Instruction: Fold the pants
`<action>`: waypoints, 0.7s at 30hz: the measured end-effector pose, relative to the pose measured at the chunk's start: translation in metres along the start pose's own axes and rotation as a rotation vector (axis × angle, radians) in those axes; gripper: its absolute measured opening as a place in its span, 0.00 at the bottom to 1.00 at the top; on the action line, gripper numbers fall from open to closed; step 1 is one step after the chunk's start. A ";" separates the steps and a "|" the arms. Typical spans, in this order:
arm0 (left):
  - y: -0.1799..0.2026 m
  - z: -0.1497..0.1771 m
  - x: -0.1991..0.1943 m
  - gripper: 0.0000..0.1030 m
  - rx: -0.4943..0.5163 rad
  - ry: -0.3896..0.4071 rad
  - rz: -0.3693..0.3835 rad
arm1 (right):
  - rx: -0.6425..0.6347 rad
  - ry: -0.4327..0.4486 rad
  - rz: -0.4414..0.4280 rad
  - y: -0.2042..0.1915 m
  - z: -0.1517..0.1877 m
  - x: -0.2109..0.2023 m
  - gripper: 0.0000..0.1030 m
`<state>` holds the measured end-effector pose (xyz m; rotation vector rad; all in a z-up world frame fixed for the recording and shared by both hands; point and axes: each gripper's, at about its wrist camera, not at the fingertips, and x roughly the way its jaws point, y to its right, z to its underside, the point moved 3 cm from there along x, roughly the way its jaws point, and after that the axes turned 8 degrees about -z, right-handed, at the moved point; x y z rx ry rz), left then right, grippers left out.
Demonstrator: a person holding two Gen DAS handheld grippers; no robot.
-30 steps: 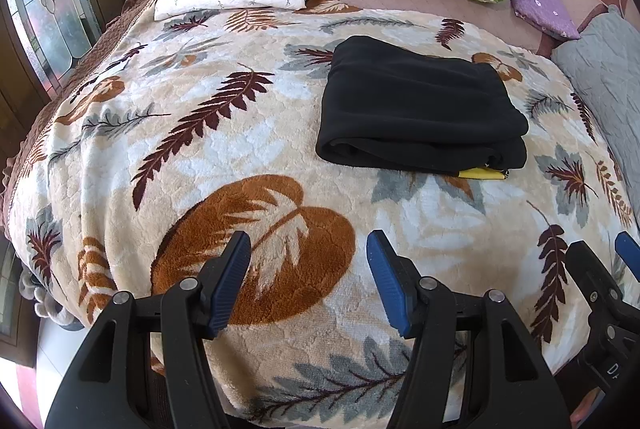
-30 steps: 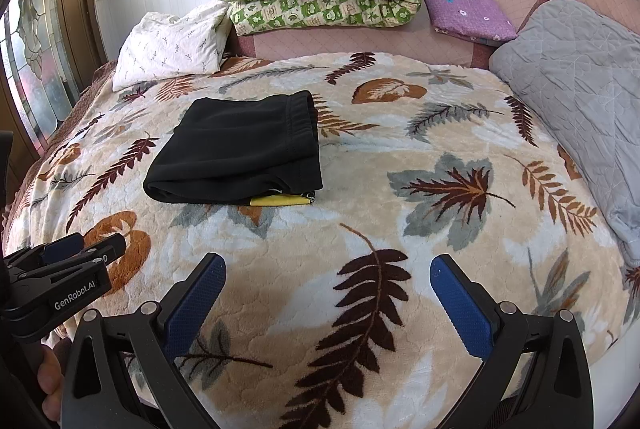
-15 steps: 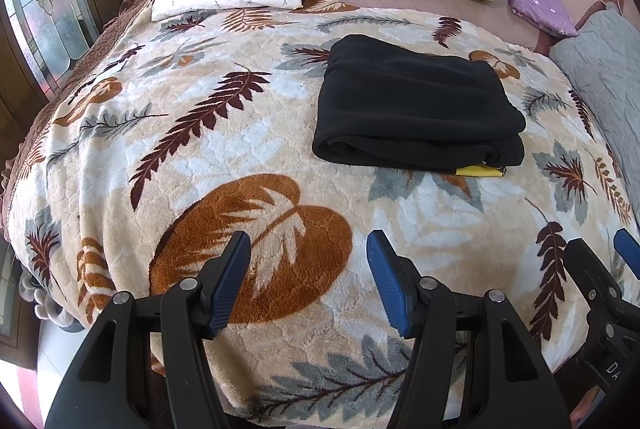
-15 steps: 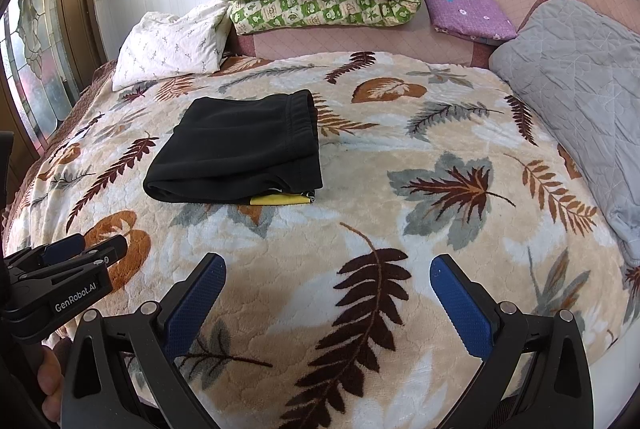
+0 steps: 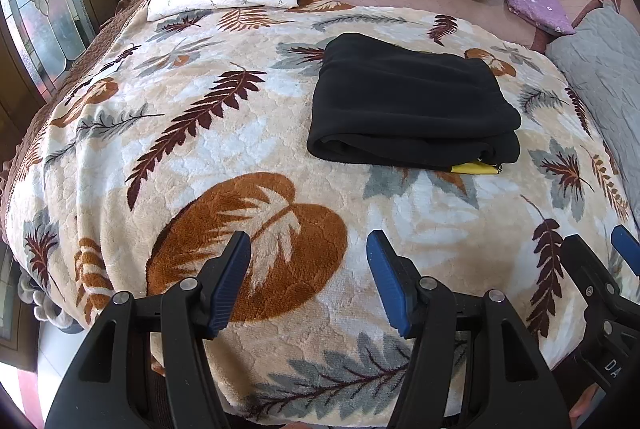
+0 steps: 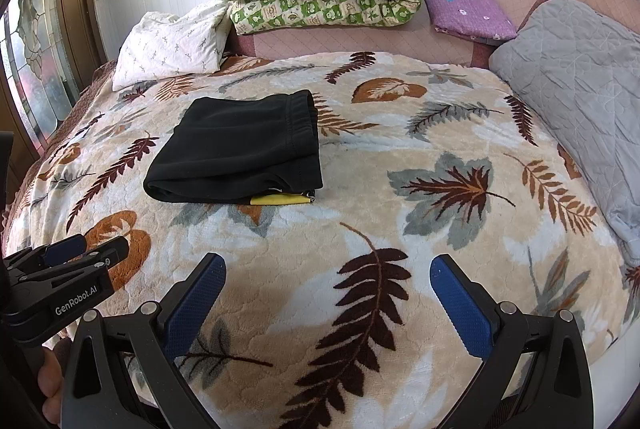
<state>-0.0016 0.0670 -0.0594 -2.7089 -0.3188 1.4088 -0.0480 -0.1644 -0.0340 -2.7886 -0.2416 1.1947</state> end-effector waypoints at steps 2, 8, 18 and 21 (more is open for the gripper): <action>0.000 0.000 0.000 0.58 0.000 0.001 0.002 | -0.001 0.000 0.001 0.000 0.001 0.000 1.00; 0.001 -0.001 -0.001 0.58 0.004 0.003 -0.001 | -0.001 -0.001 0.000 0.000 0.001 0.000 1.00; 0.002 -0.002 -0.002 0.58 0.005 0.003 -0.002 | -0.001 -0.001 0.000 -0.001 0.000 0.000 1.00; 0.002 -0.002 -0.002 0.58 0.006 0.001 -0.002 | -0.002 -0.001 0.000 -0.001 0.000 0.000 1.00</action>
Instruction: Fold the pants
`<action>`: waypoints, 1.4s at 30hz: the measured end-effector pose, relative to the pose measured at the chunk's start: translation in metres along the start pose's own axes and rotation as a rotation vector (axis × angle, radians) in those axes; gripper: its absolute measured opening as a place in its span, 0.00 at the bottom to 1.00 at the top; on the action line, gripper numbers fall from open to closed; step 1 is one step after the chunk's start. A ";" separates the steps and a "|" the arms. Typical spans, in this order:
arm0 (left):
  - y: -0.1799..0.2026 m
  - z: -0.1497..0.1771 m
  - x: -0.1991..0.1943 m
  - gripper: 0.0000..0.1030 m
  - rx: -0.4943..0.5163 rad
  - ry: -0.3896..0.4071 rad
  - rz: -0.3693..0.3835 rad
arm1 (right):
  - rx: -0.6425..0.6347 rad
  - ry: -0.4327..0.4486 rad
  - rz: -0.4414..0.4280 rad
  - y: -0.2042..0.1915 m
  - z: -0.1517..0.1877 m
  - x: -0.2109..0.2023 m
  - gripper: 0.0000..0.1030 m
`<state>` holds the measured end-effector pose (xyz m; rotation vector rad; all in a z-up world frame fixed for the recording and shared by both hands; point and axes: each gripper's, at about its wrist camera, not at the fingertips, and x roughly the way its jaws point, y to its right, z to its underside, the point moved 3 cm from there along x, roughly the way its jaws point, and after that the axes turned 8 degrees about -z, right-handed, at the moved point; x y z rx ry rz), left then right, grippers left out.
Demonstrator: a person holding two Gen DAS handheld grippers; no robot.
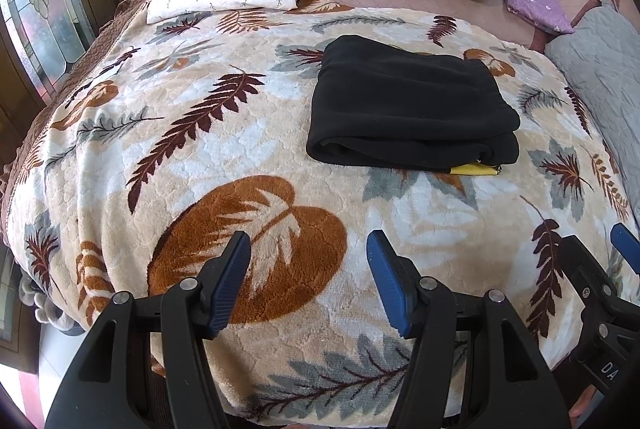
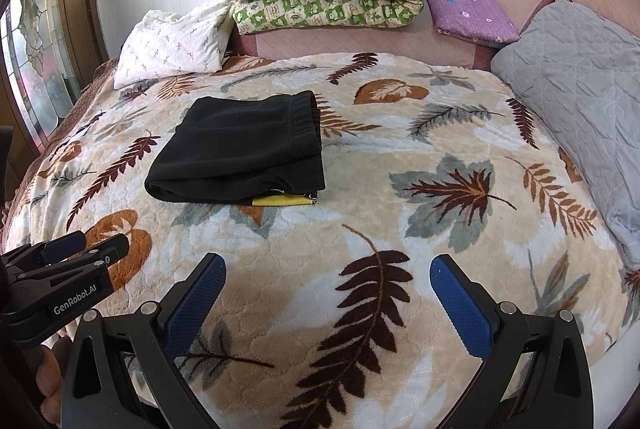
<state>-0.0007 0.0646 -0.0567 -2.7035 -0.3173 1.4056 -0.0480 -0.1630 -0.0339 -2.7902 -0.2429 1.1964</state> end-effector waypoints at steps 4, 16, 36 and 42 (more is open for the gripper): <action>0.000 -0.001 0.000 0.58 0.002 0.002 0.002 | -0.001 -0.001 0.001 -0.001 0.001 0.001 1.00; 0.000 -0.002 0.002 0.58 0.007 -0.004 0.007 | -0.003 -0.003 0.000 -0.001 0.000 0.001 1.00; -0.002 -0.002 0.006 0.58 0.016 -0.011 0.015 | -0.006 -0.006 -0.001 -0.002 0.001 0.003 1.00; -0.001 -0.002 0.005 0.58 0.018 -0.009 0.017 | -0.007 -0.007 -0.001 -0.001 0.001 0.003 1.00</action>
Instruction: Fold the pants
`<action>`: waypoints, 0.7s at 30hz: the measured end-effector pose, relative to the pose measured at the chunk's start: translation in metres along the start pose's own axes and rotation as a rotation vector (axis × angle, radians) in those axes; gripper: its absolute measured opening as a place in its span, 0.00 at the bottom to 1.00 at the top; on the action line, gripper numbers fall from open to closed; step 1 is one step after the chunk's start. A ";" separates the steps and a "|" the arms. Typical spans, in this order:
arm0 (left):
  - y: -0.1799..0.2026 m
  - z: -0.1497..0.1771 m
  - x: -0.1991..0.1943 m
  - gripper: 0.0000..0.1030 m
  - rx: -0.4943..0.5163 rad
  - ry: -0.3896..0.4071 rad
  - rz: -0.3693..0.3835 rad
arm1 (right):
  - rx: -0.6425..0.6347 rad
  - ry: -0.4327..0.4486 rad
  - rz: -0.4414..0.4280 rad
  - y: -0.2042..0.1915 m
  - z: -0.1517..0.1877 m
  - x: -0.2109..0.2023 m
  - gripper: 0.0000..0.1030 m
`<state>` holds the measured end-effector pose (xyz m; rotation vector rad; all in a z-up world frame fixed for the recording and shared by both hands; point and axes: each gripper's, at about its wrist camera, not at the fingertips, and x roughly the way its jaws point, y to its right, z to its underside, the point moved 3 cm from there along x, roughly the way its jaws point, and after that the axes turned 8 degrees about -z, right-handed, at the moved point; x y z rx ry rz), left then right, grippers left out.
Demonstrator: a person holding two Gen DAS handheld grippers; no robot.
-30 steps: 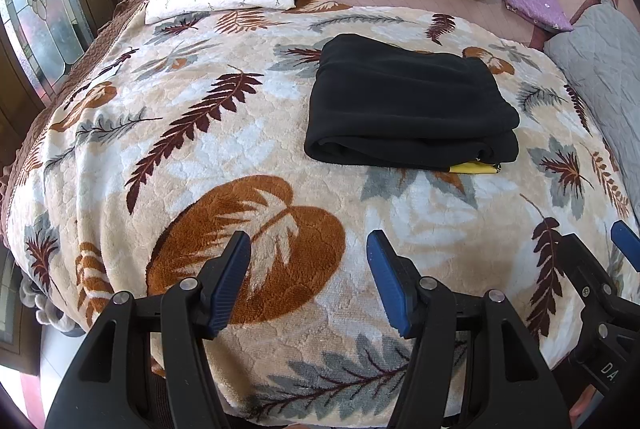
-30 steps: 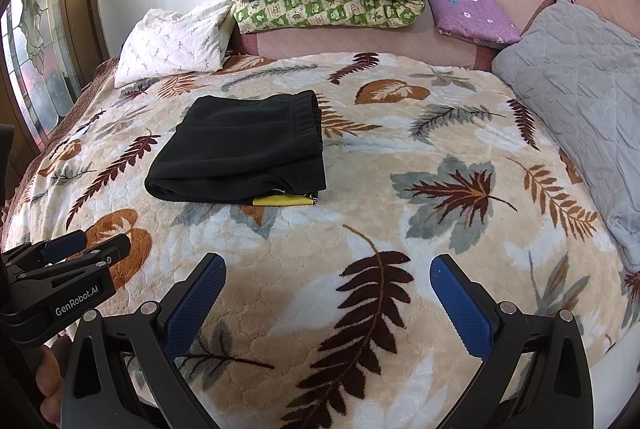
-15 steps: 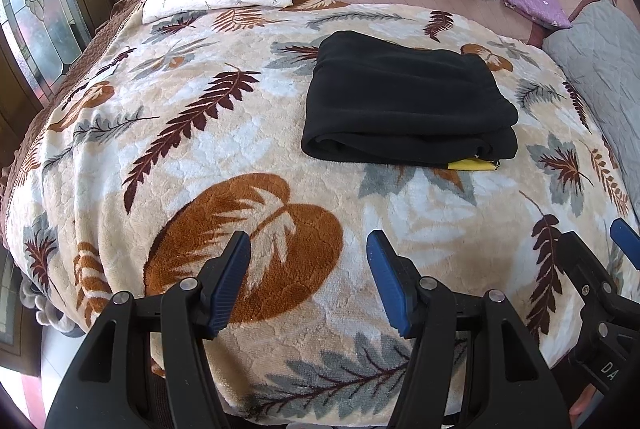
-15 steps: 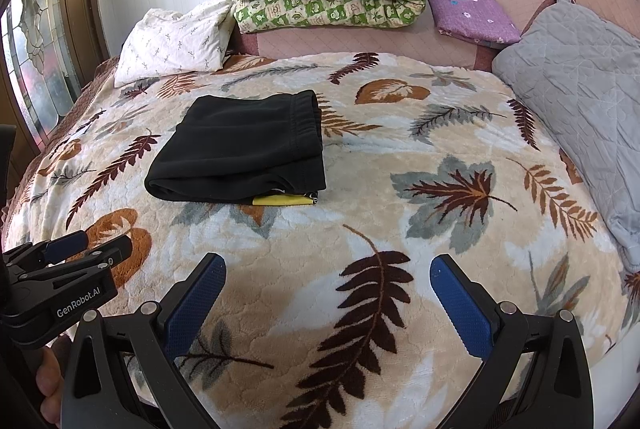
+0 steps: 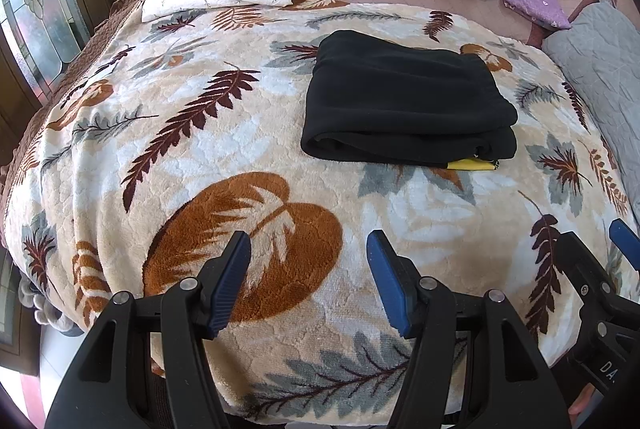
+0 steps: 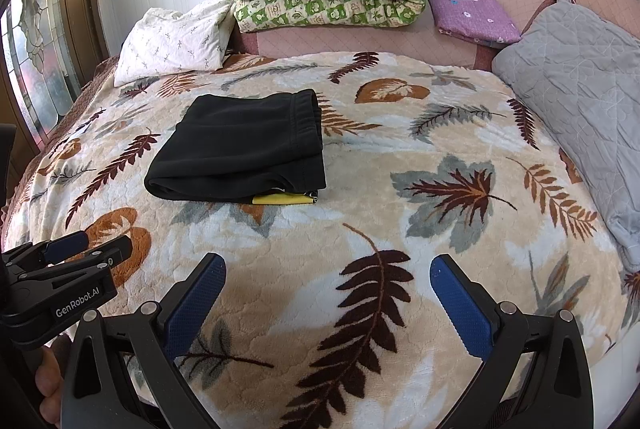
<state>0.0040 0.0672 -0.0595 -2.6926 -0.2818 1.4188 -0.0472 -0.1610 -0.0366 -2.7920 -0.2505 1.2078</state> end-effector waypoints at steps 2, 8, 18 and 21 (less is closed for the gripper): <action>0.000 0.000 0.000 0.58 0.001 -0.001 0.002 | -0.001 0.001 0.000 0.000 0.000 0.000 1.00; 0.001 0.000 0.000 0.58 0.004 -0.003 0.004 | -0.003 -0.002 0.000 0.001 0.000 0.000 1.00; 0.002 0.001 0.000 0.58 0.004 -0.005 0.005 | -0.003 -0.002 -0.001 0.001 0.000 0.001 1.00; 0.003 0.002 0.001 0.58 0.007 -0.005 0.005 | -0.004 -0.004 -0.002 0.001 -0.001 0.001 1.00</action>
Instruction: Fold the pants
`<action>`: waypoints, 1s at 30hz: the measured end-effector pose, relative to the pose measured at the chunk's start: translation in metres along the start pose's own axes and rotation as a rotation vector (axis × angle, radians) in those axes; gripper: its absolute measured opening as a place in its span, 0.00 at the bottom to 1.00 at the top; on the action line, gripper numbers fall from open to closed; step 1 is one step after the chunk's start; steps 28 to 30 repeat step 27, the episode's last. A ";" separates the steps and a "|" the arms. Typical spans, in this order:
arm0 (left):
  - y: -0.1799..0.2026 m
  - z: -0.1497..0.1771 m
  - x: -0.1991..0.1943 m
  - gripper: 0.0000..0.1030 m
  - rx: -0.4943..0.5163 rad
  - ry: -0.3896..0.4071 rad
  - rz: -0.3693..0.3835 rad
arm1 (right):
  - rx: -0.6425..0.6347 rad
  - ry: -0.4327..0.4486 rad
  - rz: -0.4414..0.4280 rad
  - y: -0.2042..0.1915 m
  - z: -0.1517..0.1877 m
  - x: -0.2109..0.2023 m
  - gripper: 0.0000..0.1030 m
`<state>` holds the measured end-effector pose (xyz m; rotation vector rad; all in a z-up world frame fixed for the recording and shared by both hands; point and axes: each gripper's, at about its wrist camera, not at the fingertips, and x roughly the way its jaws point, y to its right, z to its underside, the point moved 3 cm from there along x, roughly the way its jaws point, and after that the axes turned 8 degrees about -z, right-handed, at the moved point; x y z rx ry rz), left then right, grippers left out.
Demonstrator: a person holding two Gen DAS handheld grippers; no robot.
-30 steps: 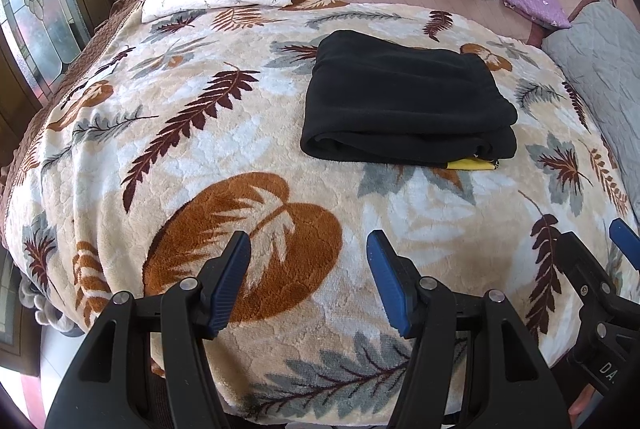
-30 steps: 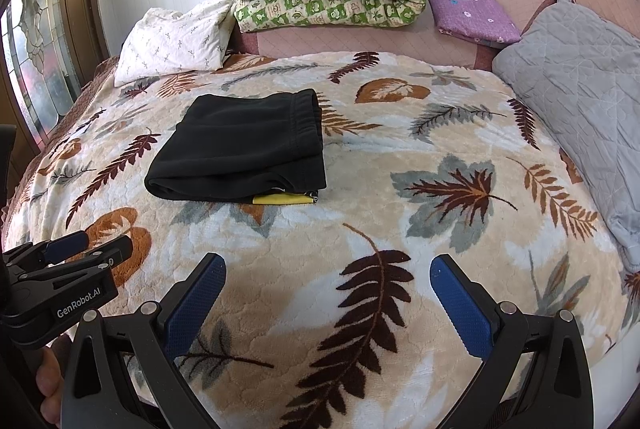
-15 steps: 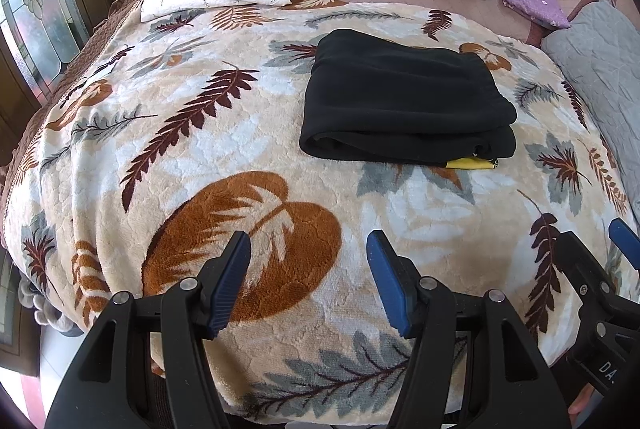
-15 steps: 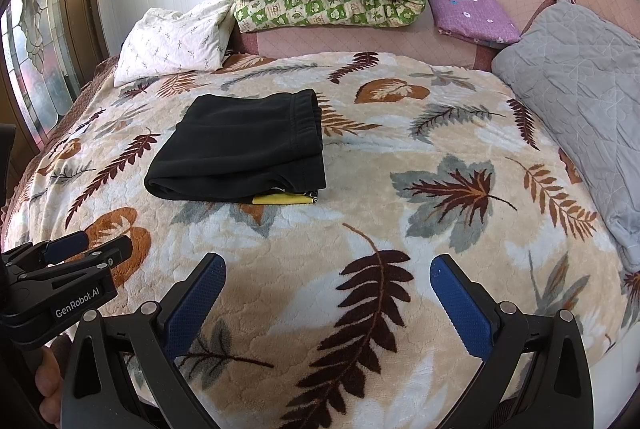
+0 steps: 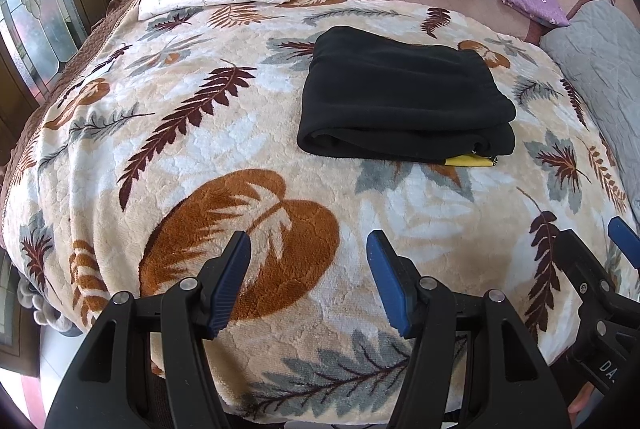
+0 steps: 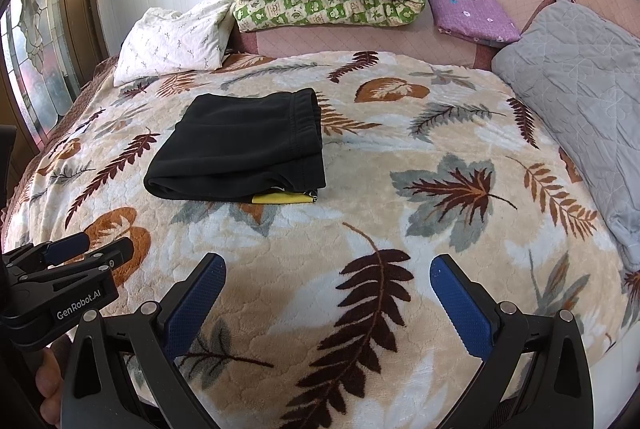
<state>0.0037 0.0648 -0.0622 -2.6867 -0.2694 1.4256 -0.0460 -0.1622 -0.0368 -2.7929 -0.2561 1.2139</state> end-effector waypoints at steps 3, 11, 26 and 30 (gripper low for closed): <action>0.000 0.000 0.001 0.58 0.001 -0.002 0.002 | -0.001 0.000 0.000 0.000 0.001 0.000 1.00; 0.000 0.000 0.002 0.58 0.006 -0.004 0.006 | 0.000 -0.001 0.000 0.000 0.001 0.000 1.00; -0.007 -0.004 0.007 0.58 -0.007 0.003 -0.008 | -0.007 0.002 0.003 0.004 0.001 -0.001 1.00; -0.006 -0.004 0.007 0.58 -0.001 0.004 -0.013 | -0.007 0.003 0.003 0.005 -0.001 -0.001 1.00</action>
